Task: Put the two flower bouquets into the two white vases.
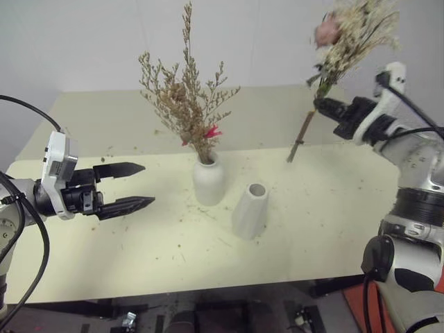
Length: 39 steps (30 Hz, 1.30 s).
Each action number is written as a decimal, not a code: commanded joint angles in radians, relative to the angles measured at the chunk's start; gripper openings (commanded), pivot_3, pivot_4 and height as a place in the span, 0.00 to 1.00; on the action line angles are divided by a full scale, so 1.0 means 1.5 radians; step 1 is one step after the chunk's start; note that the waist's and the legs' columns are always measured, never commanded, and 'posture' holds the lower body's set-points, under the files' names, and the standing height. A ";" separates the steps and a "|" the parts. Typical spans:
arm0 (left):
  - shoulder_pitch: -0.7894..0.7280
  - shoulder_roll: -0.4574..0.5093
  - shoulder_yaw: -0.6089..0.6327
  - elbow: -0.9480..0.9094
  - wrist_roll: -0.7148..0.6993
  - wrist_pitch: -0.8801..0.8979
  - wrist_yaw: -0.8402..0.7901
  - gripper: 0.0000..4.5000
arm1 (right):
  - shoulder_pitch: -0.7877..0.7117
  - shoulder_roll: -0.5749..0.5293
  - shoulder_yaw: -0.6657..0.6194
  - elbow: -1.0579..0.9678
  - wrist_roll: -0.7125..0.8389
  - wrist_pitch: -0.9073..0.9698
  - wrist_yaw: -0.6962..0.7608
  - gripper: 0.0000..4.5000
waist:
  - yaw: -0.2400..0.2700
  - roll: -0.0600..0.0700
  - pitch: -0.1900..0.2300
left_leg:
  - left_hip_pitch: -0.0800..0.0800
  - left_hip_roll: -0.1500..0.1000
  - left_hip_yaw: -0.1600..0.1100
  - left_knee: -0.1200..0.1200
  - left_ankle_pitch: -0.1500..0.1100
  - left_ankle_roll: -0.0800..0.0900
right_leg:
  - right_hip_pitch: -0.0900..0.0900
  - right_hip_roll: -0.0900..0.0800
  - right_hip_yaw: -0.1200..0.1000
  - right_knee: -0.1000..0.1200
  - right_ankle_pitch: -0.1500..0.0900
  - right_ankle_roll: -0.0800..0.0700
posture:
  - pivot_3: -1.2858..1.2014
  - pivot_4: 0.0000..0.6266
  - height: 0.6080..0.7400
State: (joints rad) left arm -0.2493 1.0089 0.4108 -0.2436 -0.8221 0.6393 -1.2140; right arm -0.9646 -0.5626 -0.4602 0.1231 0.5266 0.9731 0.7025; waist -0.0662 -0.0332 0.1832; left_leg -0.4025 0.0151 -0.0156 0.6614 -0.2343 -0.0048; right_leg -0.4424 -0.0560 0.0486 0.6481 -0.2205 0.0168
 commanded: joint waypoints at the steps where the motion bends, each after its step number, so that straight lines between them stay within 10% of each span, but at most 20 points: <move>1: -0.017 0.015 0.005 0.000 -0.002 -0.010 -0.014 1.00 | 0.007 -0.031 -0.039 -0.074 0.107 0.025 0.052 0.03 | 0.000 0.000 0.000 | 0.001 0.000 0.000 0.000 0.000 0.000 | 0.001 0.000 0.000 0.000 0.000 0.000 | 0.52 0.24 1.00; 14: -0.036 0.019 -0.010 -0.001 -0.012 0.004 -0.029 1.00 | 0.049 -0.057 -0.010 -0.207 0.308 0.023 0.116 0.03 | 0.001 0.000 0.000 | 0.003 0.000 0.000 0.000 0.000 0.001 | 0.003 0.000 0.000 0.000 0.000 0.000 | 0.52 0.24 1.00; 39: -0.055 0.036 -0.013 -0.019 -0.054 0.034 -0.078 1.00 | 0.144 -0.075 0.137 -0.237 0.257 -0.107 0.174 0.03 | 0.015 0.000 0.000 | 0.003 0.000 0.000 0.001 0.000 0.001 | 0.003 0.000 0.000 0.000 0.000 0.000 | 0.52 0.24 1.00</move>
State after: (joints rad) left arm -0.3215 1.0541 0.3732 -0.2523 -0.8905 0.6967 -1.3296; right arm -0.7522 -0.6584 -0.2435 -0.2080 0.9155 0.8475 0.9563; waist -0.0443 -0.0334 0.1832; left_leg -0.3985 0.0155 -0.0157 0.6628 -0.2338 -0.0040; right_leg -0.4377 -0.0553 0.0485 0.6478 -0.2207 0.0175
